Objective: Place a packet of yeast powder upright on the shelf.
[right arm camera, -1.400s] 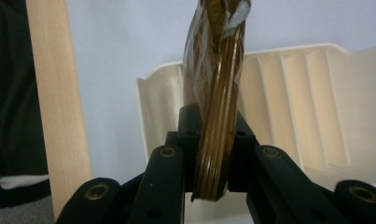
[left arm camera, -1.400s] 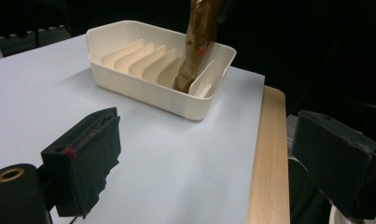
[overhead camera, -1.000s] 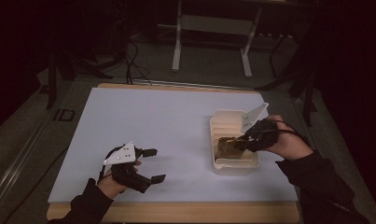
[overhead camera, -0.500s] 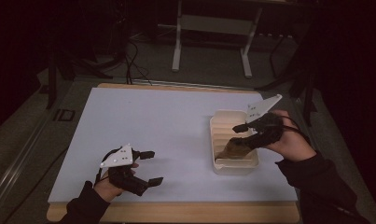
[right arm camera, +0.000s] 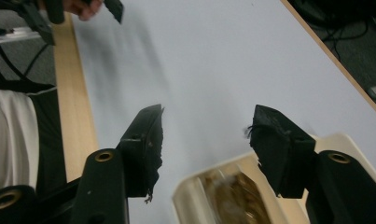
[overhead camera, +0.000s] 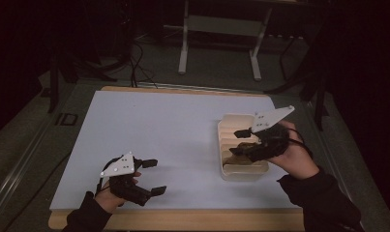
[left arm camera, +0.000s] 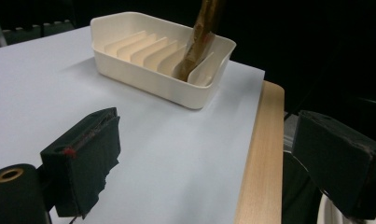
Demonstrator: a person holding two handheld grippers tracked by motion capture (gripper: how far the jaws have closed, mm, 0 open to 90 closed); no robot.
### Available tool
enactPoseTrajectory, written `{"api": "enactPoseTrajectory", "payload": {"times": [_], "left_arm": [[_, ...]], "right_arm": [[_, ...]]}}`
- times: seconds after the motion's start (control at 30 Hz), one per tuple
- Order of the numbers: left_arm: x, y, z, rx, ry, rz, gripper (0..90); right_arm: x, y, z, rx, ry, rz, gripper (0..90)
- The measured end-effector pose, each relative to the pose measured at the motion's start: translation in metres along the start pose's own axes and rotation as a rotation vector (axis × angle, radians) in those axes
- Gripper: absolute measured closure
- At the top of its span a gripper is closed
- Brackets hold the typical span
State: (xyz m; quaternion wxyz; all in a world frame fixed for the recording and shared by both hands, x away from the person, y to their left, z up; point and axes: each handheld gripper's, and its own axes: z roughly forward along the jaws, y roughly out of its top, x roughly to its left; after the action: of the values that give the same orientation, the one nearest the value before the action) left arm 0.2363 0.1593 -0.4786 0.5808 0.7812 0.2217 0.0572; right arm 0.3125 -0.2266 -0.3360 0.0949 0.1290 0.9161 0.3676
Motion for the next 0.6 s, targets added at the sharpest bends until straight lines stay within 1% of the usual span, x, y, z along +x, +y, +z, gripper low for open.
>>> {"api": "enactPoseTrajectory", "payload": {"times": [0.17,0.23,0.27,0.33,0.4,0.47,0.5,0.57,0.6], "left_arm": [[0.0,-0.001,-0.002,-0.012,0.009,0.003,8.2],[0.0,-0.001,-0.002,-0.011,0.014,0.001,8.2],[0.0,-0.002,-0.002,-0.011,0.016,0.002,8.2],[0.001,-0.002,-0.002,-0.015,0.015,-0.004,8.2],[0.001,-0.003,-0.002,-0.015,0.015,-0.005,8.2],[0.002,-0.003,-0.003,-0.019,0.017,-0.006,8.2],[0.002,-0.002,-0.003,-0.022,0.019,-0.007,8.2],[0.002,-0.002,-0.003,-0.026,0.021,-0.008,8.2],[0.002,-0.002,-0.004,-0.027,0.021,-0.007,8.2]], "right_arm": [[0.011,-0.002,0.006,-0.032,0.001,-0.004,39.2],[0.015,-0.003,0.009,-0.054,-0.014,0.0,34.3],[0.017,-0.003,0.01,-0.061,-0.021,0.004,33.6],[0.02,-0.005,0.014,-0.074,-0.014,0.009,30.0],[0.023,-0.007,0.017,-0.078,0.001,0.016,29.3],[0.028,-0.009,0.02,-0.091,-0.009,0.017,27.6],[0.03,-0.009,0.022,-0.096,-0.003,0.018,26.7],[0.036,-0.012,0.027,-0.106,-0.012,0.02,26.0],[0.038,-0.012,0.029,-0.101,-0.002,0.019,25.9]]}}
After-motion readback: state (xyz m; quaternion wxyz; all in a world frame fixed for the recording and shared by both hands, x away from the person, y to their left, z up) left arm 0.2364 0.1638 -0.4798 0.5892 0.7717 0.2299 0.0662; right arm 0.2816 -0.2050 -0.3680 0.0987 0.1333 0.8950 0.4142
